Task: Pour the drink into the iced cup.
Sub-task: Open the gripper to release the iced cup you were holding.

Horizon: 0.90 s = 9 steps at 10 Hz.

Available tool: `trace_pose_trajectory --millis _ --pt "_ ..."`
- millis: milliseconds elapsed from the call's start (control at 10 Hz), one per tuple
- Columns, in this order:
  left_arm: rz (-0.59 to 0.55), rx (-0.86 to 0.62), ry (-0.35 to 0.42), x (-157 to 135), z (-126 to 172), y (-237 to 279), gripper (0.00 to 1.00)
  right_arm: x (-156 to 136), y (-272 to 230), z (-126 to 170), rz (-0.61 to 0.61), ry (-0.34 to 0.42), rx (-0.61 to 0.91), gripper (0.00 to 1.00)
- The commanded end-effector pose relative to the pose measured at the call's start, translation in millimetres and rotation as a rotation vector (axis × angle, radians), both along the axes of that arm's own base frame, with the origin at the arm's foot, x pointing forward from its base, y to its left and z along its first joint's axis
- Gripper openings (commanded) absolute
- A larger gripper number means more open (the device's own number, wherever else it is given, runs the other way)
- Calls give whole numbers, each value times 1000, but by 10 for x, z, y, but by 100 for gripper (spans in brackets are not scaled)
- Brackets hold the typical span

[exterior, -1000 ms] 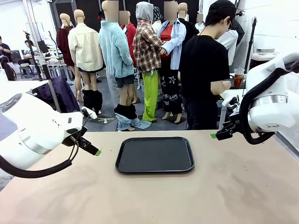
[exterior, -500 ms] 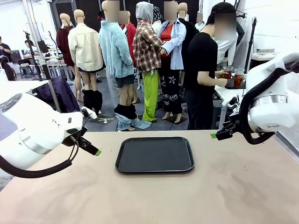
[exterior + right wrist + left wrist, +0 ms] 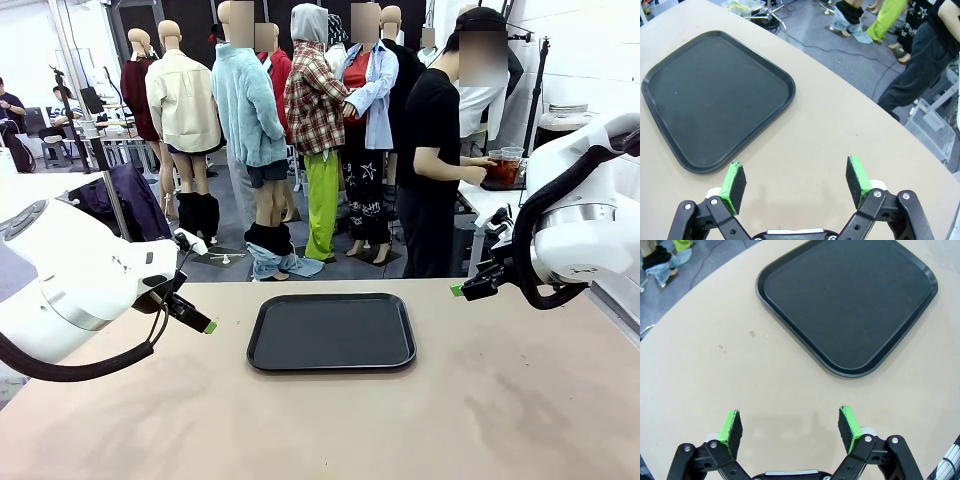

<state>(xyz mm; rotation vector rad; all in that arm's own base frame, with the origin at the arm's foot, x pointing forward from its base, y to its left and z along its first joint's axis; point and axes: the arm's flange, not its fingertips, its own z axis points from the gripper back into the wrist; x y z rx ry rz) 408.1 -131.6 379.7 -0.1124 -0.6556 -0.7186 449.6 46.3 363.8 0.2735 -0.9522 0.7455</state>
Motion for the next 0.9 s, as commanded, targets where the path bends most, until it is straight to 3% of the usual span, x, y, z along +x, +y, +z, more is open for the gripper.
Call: trace_pose_trajectory --millis 0,800 --pt "-1 8 -11 -8 6 2 100 29 3 19 -2 -4 1 100" --pt "-1 8 -11 -8 6 2 100 29 3 19 -2 -4 1 100"
